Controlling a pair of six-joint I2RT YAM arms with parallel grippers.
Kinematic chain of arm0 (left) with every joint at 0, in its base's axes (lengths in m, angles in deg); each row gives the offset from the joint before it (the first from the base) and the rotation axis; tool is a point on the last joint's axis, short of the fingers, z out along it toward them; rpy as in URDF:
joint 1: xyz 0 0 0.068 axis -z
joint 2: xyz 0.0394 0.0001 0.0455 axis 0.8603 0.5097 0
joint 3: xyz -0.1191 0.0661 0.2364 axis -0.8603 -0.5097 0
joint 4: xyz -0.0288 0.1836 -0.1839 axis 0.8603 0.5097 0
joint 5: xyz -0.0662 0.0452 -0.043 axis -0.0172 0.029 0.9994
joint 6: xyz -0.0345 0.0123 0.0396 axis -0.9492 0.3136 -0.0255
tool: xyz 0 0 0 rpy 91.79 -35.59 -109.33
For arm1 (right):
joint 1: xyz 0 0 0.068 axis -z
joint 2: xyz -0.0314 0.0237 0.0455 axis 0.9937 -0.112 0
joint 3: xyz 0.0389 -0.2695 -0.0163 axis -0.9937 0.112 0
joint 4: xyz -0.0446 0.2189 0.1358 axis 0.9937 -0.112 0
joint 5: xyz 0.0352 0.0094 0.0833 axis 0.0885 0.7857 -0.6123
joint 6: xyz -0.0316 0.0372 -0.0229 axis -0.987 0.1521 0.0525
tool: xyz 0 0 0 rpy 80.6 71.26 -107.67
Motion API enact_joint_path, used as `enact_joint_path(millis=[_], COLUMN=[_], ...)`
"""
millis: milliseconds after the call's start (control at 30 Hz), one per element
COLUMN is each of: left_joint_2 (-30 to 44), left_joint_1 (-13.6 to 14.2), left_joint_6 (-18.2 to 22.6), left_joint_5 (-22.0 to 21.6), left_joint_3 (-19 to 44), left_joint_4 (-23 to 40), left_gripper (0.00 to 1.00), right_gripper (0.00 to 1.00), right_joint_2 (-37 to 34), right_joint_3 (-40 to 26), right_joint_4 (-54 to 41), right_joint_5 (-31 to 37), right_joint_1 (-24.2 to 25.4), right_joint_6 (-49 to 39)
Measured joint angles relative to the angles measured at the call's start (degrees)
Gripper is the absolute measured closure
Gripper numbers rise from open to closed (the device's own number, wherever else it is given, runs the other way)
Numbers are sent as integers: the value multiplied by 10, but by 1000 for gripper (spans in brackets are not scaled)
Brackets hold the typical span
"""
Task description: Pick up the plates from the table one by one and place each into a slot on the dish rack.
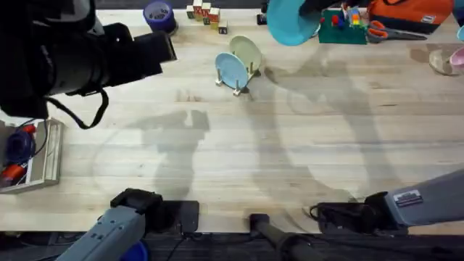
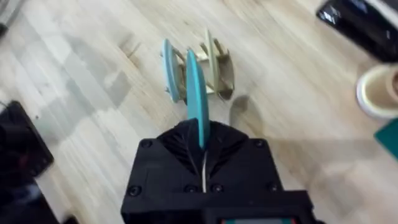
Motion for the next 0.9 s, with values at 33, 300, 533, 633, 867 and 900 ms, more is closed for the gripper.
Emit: enact_joint_path(millis=[33, 300, 533, 633, 867, 900], left_joint_2=[0, 0, 0, 0, 0, 0], left_joint_1=[0, 0, 0, 0, 0, 0], left_joint_6=[0, 0, 0, 0, 0, 0], left_joint_5=[0, 0, 0, 0, 0, 0], left_joint_3=[0, 0, 0, 0, 0, 0], left_joint_4=[0, 0, 0, 0, 0, 0], left_gripper=[8, 6, 7, 7, 7, 6], right_gripper=[969, 970, 969, 969, 969, 970], right_joint_2=[0, 0, 0, 0, 0, 0], right_joint_3=[-1, -1, -1, -1, -1, -1], right_joint_4=[2, 16, 76, 99, 109, 109], right_joint_5=[0, 0, 2, 2, 2, 2], right_joint_1=[-6, -23, -24, -27, -41, -44], right_joint_6=[-12, -56, -87, -105, -121, -123])
